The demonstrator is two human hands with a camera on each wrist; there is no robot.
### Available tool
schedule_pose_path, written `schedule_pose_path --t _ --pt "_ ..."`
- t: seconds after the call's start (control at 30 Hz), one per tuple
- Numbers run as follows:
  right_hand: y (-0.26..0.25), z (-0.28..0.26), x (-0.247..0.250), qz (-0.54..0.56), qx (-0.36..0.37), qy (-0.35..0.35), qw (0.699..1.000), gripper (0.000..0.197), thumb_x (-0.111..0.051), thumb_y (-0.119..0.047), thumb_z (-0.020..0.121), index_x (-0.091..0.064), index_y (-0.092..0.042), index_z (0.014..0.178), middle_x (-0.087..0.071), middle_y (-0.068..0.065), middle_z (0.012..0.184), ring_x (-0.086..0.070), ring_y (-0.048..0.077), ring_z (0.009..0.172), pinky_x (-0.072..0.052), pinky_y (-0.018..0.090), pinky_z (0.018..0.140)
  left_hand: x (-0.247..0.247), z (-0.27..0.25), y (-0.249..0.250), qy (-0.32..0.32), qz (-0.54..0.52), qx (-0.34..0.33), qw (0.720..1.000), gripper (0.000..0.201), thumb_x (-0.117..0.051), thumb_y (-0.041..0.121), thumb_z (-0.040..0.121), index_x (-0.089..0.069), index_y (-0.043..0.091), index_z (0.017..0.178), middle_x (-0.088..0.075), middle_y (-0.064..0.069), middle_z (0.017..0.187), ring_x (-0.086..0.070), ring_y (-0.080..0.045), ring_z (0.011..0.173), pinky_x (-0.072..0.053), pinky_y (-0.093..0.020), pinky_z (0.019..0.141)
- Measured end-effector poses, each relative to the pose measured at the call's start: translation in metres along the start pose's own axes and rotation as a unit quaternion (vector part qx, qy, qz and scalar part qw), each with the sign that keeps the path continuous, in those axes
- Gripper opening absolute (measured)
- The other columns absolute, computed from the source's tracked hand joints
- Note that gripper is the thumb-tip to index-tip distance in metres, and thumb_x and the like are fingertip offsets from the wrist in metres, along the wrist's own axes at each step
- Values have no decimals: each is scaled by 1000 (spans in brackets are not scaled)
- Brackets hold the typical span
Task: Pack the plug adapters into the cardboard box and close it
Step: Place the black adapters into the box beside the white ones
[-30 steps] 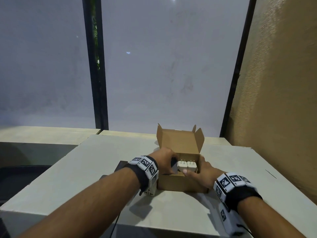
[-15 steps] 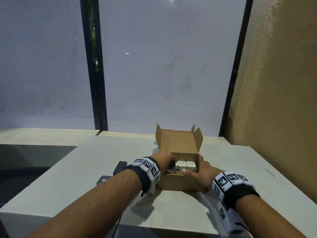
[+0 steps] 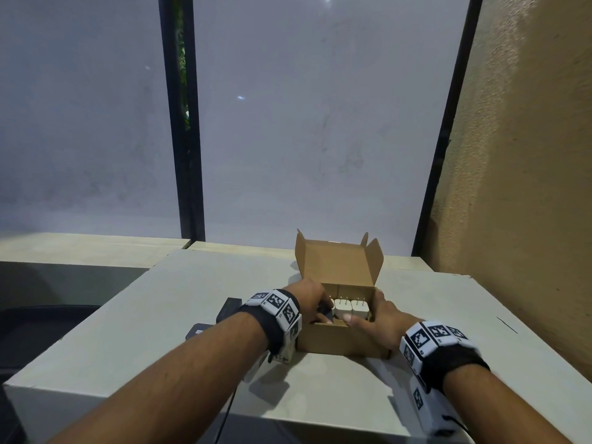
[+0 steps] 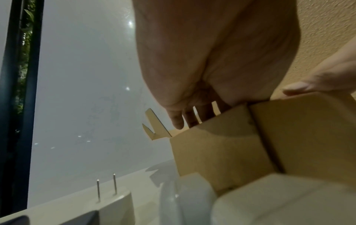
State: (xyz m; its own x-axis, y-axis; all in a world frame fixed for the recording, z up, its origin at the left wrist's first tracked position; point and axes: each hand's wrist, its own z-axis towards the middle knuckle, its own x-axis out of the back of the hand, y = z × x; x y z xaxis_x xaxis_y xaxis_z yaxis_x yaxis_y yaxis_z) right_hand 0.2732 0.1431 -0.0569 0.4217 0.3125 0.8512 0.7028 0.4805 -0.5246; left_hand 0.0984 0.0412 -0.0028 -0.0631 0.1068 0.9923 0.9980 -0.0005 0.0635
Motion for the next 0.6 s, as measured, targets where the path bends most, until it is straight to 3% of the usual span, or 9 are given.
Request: schedule_pose_path --t 0.1,0.23,0.37,0.43,0.5,0.6 --pt "0 0 0 -5 3 -1 1000 137 -42 -102 42 -21 -25 154 -53 5 148 -57 28 129 -48 47 108 -4 -4 -4 2 -22 3 1000 27 -61 32 93 -71 20 115 -70 -7 110 -62 -28 103 -52 -39 92" --pt "3 3 -1 -11 2 -3 1000 151 -35 -111 30 -21 -25 154 -53 5 147 -58 29 128 -48 48 107 -4 -18 -14 50 -62 24 997 32 -54 45 94 -69 30 118 -62 -2 123 -51 -23 118 -44 -43 101" --pt "4 5 -1 -20 1 -9 1000 153 -31 -112 29 -20 -25 154 -52 6 149 -57 30 129 -48 49 107 13 -50 -41 106 -113 18 988 26 -56 34 96 -70 25 116 -66 2 122 -56 -18 114 -43 -38 101" --pt "3 4 2 -12 8 -17 1000 149 -39 -110 34 -20 -24 154 -54 8 145 -58 30 126 -48 49 107 22 -73 -60 109 -138 40 984 25 -59 32 95 -69 26 117 -64 5 125 -57 -15 115 -41 -33 103" --pt "1 3 4 -5 11 -20 1000 141 -45 -103 41 -20 -22 154 -54 9 144 -58 30 125 -47 47 107 25 -97 -80 109 -152 65 980 24 -64 34 91 -69 30 114 -64 11 121 -56 -10 113 -42 -31 101" --pt "1 3 4 -4 13 -21 1000 150 -41 -109 33 -21 -22 154 -53 9 146 -57 30 126 -47 47 107 23 -132 -104 110 -196 91 970 22 -75 31 83 -71 31 105 -64 21 103 -60 -3 101 -46 -22 88"
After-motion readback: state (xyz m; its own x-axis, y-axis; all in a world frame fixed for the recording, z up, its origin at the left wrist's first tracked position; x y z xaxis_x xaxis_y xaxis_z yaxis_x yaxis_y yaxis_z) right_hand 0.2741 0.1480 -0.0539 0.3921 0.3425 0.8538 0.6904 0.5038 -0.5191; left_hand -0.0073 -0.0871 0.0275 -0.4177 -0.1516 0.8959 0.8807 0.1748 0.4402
